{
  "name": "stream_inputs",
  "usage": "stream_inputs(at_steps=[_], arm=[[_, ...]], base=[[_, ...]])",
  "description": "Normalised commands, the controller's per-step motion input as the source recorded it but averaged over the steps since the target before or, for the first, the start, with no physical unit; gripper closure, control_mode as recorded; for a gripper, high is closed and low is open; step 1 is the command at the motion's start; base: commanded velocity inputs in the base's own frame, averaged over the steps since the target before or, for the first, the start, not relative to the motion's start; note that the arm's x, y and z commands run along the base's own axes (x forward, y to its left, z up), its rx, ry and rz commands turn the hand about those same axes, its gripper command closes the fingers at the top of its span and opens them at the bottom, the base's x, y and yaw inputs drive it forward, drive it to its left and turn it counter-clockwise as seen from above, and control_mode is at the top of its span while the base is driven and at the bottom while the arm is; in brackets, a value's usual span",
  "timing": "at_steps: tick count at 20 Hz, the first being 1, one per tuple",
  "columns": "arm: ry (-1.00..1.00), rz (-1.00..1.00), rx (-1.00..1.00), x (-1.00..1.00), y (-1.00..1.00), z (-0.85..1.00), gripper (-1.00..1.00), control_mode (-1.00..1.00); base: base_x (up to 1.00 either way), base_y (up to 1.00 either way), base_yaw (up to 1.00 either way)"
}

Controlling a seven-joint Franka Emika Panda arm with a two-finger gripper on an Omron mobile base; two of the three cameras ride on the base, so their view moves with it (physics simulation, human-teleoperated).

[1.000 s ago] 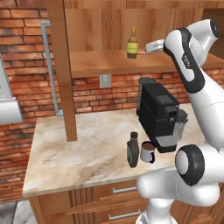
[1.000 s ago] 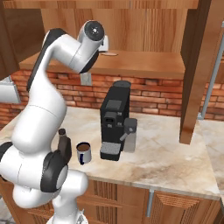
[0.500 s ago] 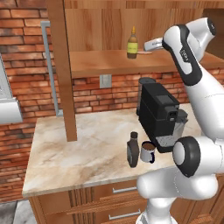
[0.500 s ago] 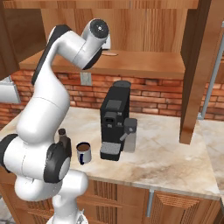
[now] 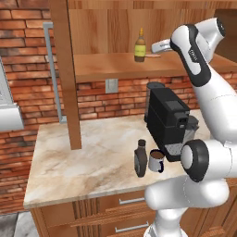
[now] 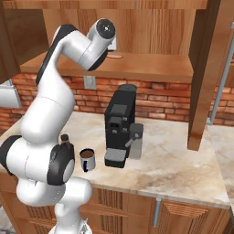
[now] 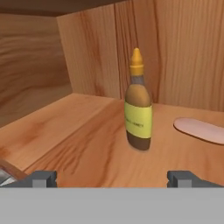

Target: Pick the syrup bottle and honey bottle from the cabinet and place them next to the mug.

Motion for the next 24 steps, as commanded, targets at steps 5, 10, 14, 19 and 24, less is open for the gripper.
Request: stream_inputs(at_steps=[5,10,14,19,24], arm=[[0.0,0.0,0.0,0.27,0.1,-0.04,-1.0,-1.0],[0.0,0.0,0.0,0.33,0.05,-0.04,-1.0,-1.0],[0.0,0.0,0.0,0.32,0.0,0.0,-1.0,-1.0],[0.0,0.0,0.0,0.18,-0.07,0.0,-1.0,-1.0],[0.0,0.0,0.0,0.19,-0.19,-0.05,-1.0,-1.0]], base=[[0.0,0.0,0.0],[0.0,0.0,0.0],[0.0,0.0,0.0],[0.0,0.0,0.0],[0.0,0.0,0.0]])
